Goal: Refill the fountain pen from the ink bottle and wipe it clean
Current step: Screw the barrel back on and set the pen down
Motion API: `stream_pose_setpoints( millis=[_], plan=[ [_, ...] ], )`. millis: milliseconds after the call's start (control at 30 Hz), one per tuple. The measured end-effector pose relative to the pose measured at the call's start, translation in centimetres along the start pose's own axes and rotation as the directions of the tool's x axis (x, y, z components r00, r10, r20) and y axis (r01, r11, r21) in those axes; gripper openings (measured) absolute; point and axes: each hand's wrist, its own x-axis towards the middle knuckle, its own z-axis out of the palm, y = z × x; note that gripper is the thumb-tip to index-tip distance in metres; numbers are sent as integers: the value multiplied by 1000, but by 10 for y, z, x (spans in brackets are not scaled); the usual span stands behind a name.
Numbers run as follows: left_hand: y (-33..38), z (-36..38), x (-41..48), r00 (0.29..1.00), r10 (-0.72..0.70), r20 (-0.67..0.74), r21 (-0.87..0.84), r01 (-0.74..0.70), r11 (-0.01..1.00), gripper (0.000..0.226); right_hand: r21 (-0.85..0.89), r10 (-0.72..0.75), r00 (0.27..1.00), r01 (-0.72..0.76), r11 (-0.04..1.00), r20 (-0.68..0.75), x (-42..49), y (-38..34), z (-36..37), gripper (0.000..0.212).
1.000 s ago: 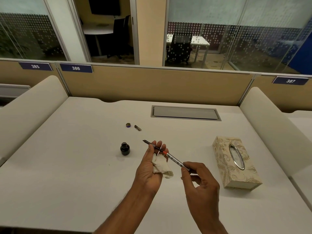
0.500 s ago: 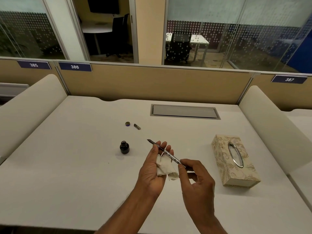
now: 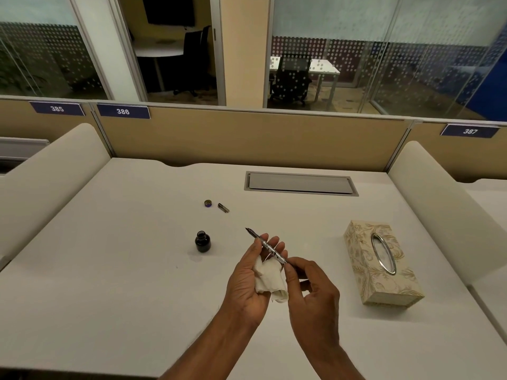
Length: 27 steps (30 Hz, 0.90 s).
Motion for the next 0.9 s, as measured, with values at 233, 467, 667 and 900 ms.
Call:
stream_pose_setpoints(
  millis=[233,467,667,900],
  plan=[
    [3,-3,3,1000,3,19,74,-5,997,32,35,43,999,-43,998,4,-1,1,2,8],
    [5,-3,12,999,40,-7,82,-40,996,37,2,38,999,-38,999,11,-1,2,2,11],
    [4,-10,11,1000,17,23,52,-18,998,25,3,17,1000,-17,1000,23,-1,-1,3,12],
    [5,-11,10,1000,0,7,-31,0,1000,27,21,13,1000,-13,1000,19,0,-7,4,21]
  ],
)
